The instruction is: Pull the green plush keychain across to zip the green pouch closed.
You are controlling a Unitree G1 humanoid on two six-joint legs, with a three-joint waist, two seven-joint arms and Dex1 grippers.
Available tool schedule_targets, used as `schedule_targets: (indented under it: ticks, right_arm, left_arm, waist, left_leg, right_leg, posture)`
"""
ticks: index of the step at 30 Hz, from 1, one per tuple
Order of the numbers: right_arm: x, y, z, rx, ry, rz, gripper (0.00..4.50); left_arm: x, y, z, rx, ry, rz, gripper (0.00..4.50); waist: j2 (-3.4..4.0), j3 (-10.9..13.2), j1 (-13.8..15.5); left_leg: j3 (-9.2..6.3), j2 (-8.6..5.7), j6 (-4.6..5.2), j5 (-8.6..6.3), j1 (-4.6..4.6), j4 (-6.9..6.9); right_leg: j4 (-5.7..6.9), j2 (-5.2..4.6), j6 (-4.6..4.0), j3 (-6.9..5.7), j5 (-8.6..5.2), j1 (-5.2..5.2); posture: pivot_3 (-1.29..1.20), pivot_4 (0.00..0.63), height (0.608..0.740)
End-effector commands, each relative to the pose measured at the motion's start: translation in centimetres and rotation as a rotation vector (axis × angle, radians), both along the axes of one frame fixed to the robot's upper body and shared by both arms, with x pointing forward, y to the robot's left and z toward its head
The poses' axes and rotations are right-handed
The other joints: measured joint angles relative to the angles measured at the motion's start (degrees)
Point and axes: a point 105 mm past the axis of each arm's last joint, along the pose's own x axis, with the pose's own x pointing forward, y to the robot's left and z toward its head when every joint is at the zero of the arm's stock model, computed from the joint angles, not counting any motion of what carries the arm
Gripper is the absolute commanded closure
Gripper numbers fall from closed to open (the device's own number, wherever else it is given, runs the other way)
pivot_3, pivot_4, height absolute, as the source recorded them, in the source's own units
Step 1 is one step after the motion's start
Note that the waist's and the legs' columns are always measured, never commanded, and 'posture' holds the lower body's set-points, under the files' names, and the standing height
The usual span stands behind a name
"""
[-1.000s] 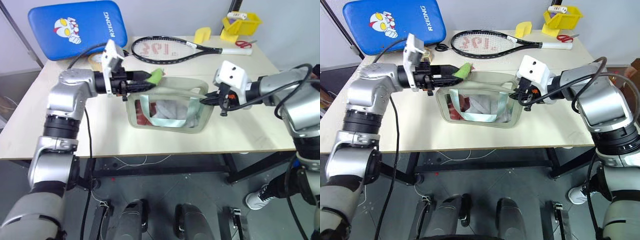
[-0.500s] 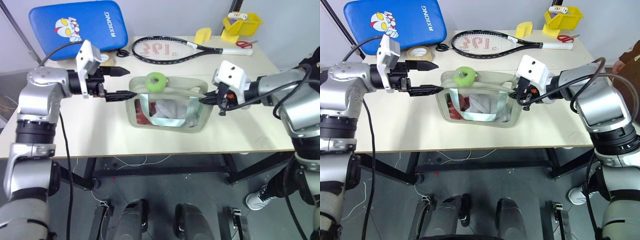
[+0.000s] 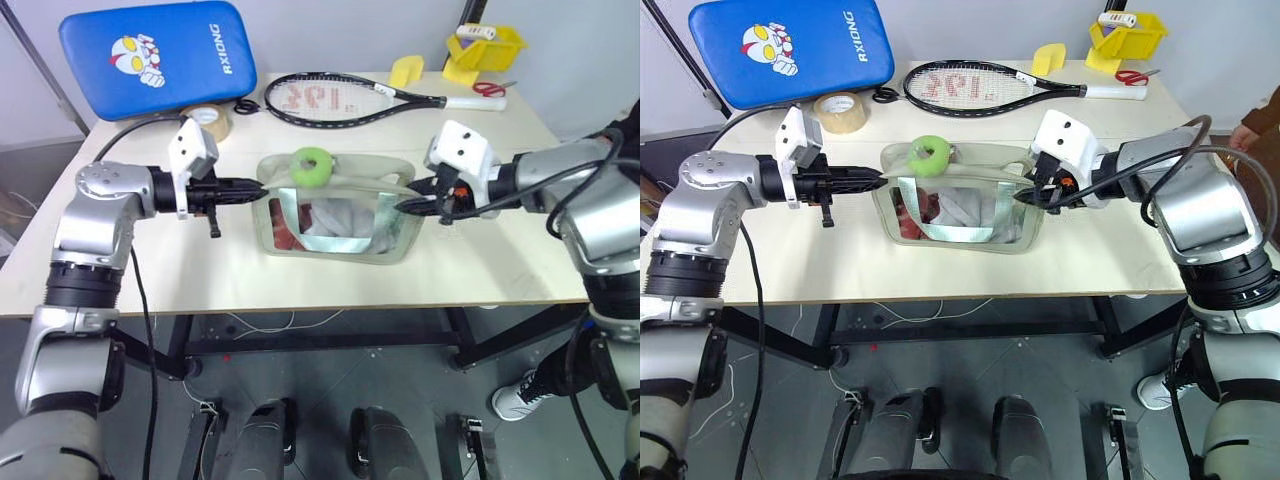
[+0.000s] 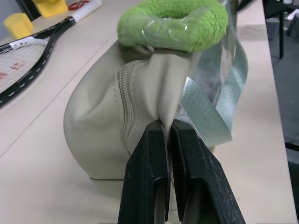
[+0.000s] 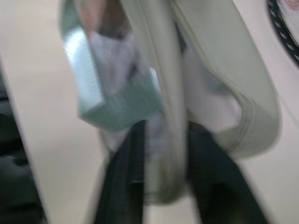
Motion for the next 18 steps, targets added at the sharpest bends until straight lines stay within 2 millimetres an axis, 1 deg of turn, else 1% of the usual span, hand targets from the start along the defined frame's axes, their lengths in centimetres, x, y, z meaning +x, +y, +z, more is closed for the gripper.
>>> schedule_targets:
  ticks: [1, 2, 3, 4, 6, 11, 12, 14, 16, 17, 18]
  right_arm:
    - [-1.6, 2.5, 4.7, 0.104, -0.143, 0.110, 1.26]
    - [-1.8, 3.6, 4.7, 0.107, -0.147, 0.148, 0.69]
    - [-2.0, 4.8, 4.6, 0.108, -0.149, 0.183, 0.23]
    - [-2.0, 5.8, 4.4, 0.105, -0.148, 0.204, 0.04]
    - [-1.1, 7.7, 3.9, 0.102, -0.140, 0.207, 0.04]
    - [0.9, 9.9, 2.3, 0.039, -0.137, 0.173, 0.04]
    - [1.5, 10.1, 2.1, 0.031, -0.130, 0.146, 0.26]
    - [1.9, 10.0, 2.3, 0.042, -0.122, 0.120, 0.86]
    - [2.1, 9.5, 2.9, 0.071, -0.114, 0.095, 1.80]
    - [2.2, 9.2, 3.1, 0.077, -0.116, 0.082, 2.40]
    - [2.4, 8.8, 3.4, 0.093, -0.112, 0.059, 2.92]
  left_arm:
    - [-0.1, -0.7, 0.3, 0.009, -0.013, -0.016, 4.50]
    - [-0.1, -0.7, 0.3, 0.005, -0.013, -0.017, 4.50]
    - [-0.1, -0.8, 0.3, 0.002, -0.012, -0.018, 4.50]
    - [-0.1, -0.9, 0.3, 0.001, -0.011, -0.018, 4.50]
    - [-0.2, -1.0, 0.3, 0.001, -0.011, -0.019, 4.50]
    - [-0.3, -1.0, 0.3, 0.003, -0.007, -0.016, 4.50]
    - [-0.3, -1.0, 0.3, 0.002, -0.007, -0.014, 4.50]
    - [-0.4, -0.9, 0.3, 0.002, -0.007, -0.011, 4.50]
    - [-0.4, -0.8, 0.3, 0.001, -0.006, -0.003, 4.50]
    - [-0.4, -0.7, 0.2, 0.003, -0.004, -0.001, 4.50]
    - [-0.4, -0.7, 0.2, 0.005, -0.003, 0.001, 4.50]
  waist:
    - [0.01, 0.0, -0.1]
    - [0.01, 0.0, -0.1]
    - [0.00, 0.0, -0.1]
    - [-0.02, 0.0, -0.1]
    - [-0.02, 0.0, -0.1]
    - [-0.03, 0.0, 0.3]
    - [-0.03, 0.0, 0.4]
    - [-0.03, 0.0, 0.4]
    - [-0.03, 0.0, 0.4]
    - [-0.03, 0.0, 0.4]
    - [-0.03, 0.0, 0.4]
  left_leg:
    - [0.00, 0.00, 0.00, 0.00, 0.02, -0.01]
    - [0.00, 0.00, 0.00, 0.00, 0.03, -0.01]
    - [0.00, 0.01, 0.00, 0.00, 0.04, -0.03]
    - [-0.01, 0.01, 0.00, 0.00, 0.03, -0.03]
    - [-0.01, 0.00, 0.00, 0.00, 0.06, -0.01]
    - [-0.04, -0.04, 0.00, 0.00, -0.01, 0.01]
    - [-0.03, -0.05, 0.00, 0.00, -0.01, 0.03]
    - [-0.03, -0.05, 0.00, 0.00, -0.01, 0.03]
    - [-0.04, -0.05, -0.01, 0.01, -0.01, 0.02]
    - [-0.03, -0.05, -0.01, 0.01, -0.01, 0.02]
    - [-0.02, -0.05, -0.01, 0.01, -0.01, 0.02]
  right_leg:
    - [0.00, 0.00, 0.00, 0.00, 0.00, 0.01]
    - [0.01, 0.00, 0.00, 0.00, 0.00, 0.01]
    - [0.01, 0.00, 0.00, 0.00, 0.00, 0.01]
    - [0.01, 0.00, 0.00, -0.01, 0.00, 0.01]
    - [0.01, 0.00, 0.00, -0.01, 0.00, 0.05]
    - [0.02, 0.00, 0.00, -0.01, 0.00, 0.02]
    - [0.02, 0.00, 0.00, 0.00, 0.00, 0.03]
    - [0.03, 0.00, 0.00, -0.01, 0.00, 0.02]
    - [0.03, 0.00, 0.00, -0.01, 0.00, 0.02]
    - [0.03, 0.01, 0.00, -0.01, 0.00, 0.02]
    - [0.03, 0.01, 0.00, -0.01, 0.00, 0.02]
  posture:
    - [0.00, 0.150, 0.740]
    - [0.00, 0.150, 0.740]
    - [0.00, 0.150, 0.740]
    - [0.00, 0.150, 0.740]
    - [0.00, 0.150, 0.740]
    - [0.00, 0.150, 0.740]
    - [0.00, 0.150, 0.740]
    - [0.00, 0.150, 0.740]
    - [0.00, 0.150, 0.740]
    - [0.00, 0.150, 0.740]
    - [0.00, 0.150, 0.740]
